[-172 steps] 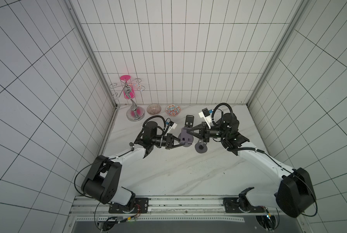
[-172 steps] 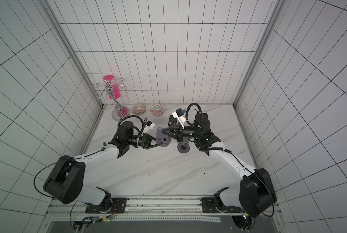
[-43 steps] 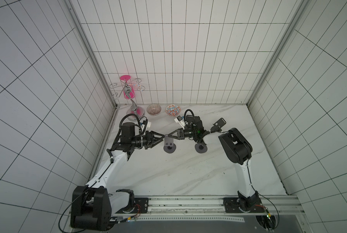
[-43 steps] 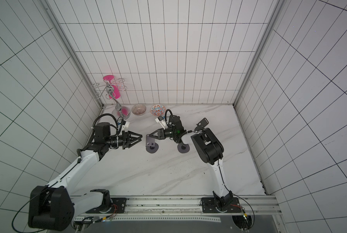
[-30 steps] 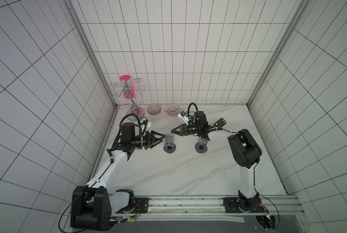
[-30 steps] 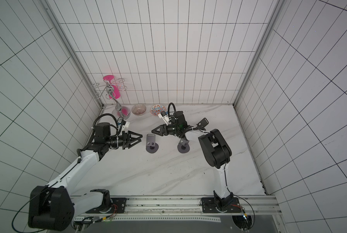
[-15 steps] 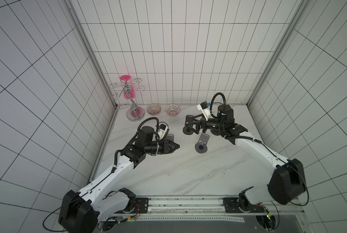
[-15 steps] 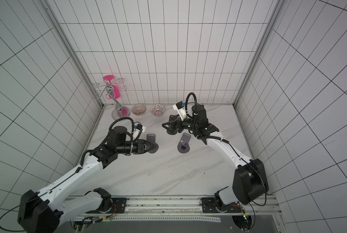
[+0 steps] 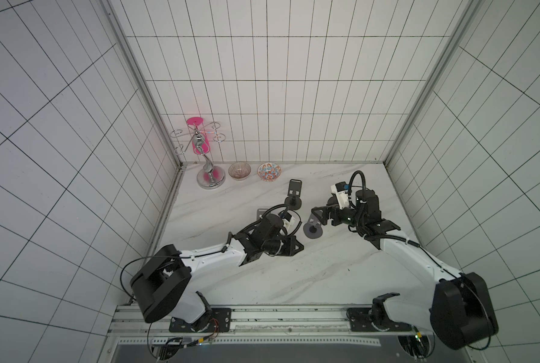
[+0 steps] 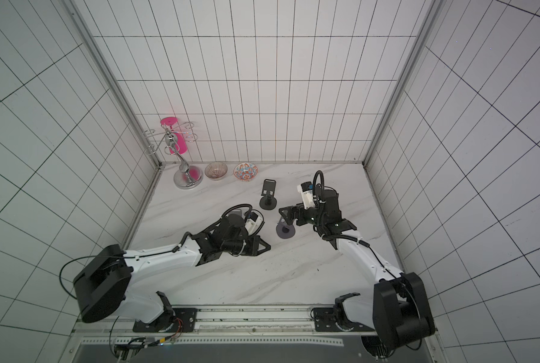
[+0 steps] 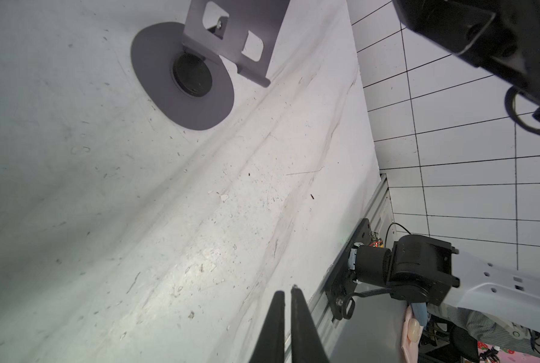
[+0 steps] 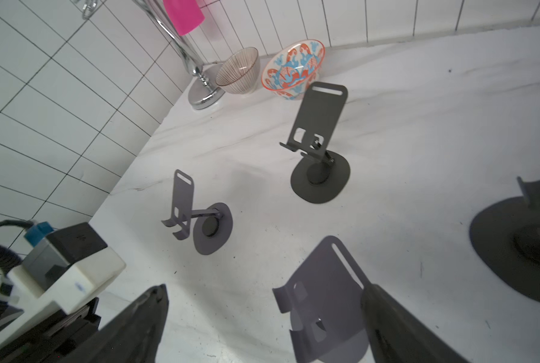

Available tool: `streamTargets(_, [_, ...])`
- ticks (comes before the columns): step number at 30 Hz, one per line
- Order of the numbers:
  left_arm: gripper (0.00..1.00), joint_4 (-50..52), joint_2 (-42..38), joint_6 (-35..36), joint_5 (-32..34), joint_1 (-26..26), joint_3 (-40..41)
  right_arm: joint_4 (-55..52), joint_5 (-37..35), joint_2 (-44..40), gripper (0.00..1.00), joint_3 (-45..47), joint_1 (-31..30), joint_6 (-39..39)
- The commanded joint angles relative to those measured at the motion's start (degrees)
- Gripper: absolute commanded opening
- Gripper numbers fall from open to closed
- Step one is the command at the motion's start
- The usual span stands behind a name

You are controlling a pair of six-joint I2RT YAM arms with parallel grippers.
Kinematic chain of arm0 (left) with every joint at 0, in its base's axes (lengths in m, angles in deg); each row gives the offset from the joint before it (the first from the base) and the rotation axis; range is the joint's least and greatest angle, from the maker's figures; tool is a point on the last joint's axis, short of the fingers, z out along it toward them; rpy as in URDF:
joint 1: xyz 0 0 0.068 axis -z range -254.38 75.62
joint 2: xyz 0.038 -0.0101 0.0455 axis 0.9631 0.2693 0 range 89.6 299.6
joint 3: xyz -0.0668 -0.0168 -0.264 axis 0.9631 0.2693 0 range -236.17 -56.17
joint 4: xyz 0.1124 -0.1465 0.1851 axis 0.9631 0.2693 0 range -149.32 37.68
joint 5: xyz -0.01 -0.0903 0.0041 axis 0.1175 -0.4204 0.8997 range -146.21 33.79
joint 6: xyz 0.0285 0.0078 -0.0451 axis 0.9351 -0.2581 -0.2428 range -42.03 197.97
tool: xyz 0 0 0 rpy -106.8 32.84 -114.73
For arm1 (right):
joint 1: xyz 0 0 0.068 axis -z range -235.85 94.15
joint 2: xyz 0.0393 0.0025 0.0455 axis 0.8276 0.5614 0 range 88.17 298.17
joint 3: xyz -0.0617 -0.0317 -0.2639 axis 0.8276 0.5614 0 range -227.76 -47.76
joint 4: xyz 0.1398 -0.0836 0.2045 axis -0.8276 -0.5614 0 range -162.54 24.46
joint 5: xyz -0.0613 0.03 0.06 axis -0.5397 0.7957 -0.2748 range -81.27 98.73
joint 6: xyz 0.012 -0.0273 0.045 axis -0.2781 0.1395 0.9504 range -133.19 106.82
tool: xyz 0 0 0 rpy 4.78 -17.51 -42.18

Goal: Open the phone stand
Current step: Reset both arms

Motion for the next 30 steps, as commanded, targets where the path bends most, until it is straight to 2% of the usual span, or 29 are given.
streamTargets(1, [0.04,-9.60,4.93,-2.49,5.22,0.71,-1.60,7.61,0.86,0.73,0.99,3.35,2.04,3.44])
streamTargets(5, [0.02,-11.10,9.13,-3.18,6.90,0.71,-4.02,9.96,0.97,0.04,0.99,4.90,3.62,4.69])
streamTargets(10, [0.03,-9.56,7.77,-1.29,8.77,1.37,-3.95,9.89,1.16,-3.79,0.99,5.29,4.15,6.49])
streamTargets(12, [0.08,-7.06,5.93,0.56,10.26,1.67,-3.84,7.86,3.04,-5.10,1.00,4.15,4.15,7.33])
streamTargets(14, [0.21,-3.46,3.41,2.61,11.87,1.94,-3.68,2.47,2.62,-6.44,0.95,2.22,3.82,6.50])
streamTargets(15, [0.31,-1.36,1.72,3.92,13.03,2.02,-3.62,-0.51,1.25,-7.44,0.95,1.36,3.54,5.22])
streamTargets(17, [0.43,3.67,-2.00,6.66,16.30,1.96,-3.67,-6.56,-3.42,-9.53,0.97,0.07,2.66,2.73])
streamTargets(20, [0.52,11.15,-7.43,10.91,22.21,1.39,-4.74,-11.11,-12.27,-13.03,0.99,-0.01,2.17,2.84])
streamTargets(21, [0.58,13.37,-9.09,12.13,23.83,0.73,-5.21,-12.52,-15.24,-14.17,0.99,0.03,2.00,2.82])
streamTargets(24, [0.71,17.37,-13.53,15.13,25.17,-4.01,-5.64,-17.28,-23.53,-16.27,0.99,-1.33,1.37,1.53])
streamTargets(27, [0.74,17.67,-17.72,18.80,28.26,-10.57,-4.38,-19.02,-30.30,-16.97,0.99,-2.03,0.84,3.08])
streamTargets(29, [0.74,16.07,-20.53,21.22,33.58,-14.58,-2.73,-17.91,-36.64,-17.05,0.99,-1.16,-0.30,3.73])
streamTargets(30, [0.74,14.10,-21.73,22.76,34.65,-16.95,-1.48,-16.82,-37.60,-17.08,0.99,-0.42,-0.49,2.95])
